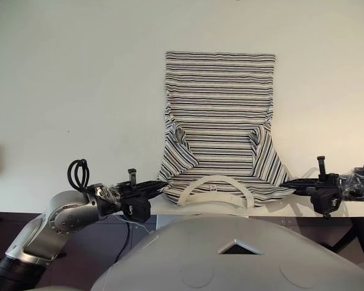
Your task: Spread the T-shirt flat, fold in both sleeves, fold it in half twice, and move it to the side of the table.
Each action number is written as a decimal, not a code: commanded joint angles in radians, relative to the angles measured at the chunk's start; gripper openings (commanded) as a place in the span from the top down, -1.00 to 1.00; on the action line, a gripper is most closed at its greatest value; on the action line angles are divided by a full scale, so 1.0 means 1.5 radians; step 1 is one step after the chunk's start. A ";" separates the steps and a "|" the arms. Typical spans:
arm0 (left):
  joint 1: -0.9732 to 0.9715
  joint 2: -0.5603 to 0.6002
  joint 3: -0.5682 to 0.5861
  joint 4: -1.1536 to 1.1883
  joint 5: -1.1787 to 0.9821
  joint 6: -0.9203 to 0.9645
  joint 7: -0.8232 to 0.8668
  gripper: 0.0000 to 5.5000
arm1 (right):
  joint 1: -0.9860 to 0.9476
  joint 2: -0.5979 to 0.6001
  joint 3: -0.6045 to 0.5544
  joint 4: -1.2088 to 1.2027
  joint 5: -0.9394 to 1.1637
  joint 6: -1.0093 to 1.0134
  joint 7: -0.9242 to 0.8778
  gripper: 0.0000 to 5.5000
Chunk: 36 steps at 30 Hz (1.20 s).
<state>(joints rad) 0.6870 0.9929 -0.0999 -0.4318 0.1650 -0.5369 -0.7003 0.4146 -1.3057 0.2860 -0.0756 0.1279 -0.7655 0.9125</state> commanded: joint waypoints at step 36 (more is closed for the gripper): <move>-0.747 -0.266 -0.116 0.616 -0.235 0.391 -0.206 0.96 | -0.716 0.431 0.024 0.570 0.012 0.595 0.253 0.95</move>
<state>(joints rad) -0.3424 0.6544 -0.2252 0.3046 -0.3077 0.1198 -1.0644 -0.6044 -0.7164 0.2977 0.6741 0.2159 0.1753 1.3256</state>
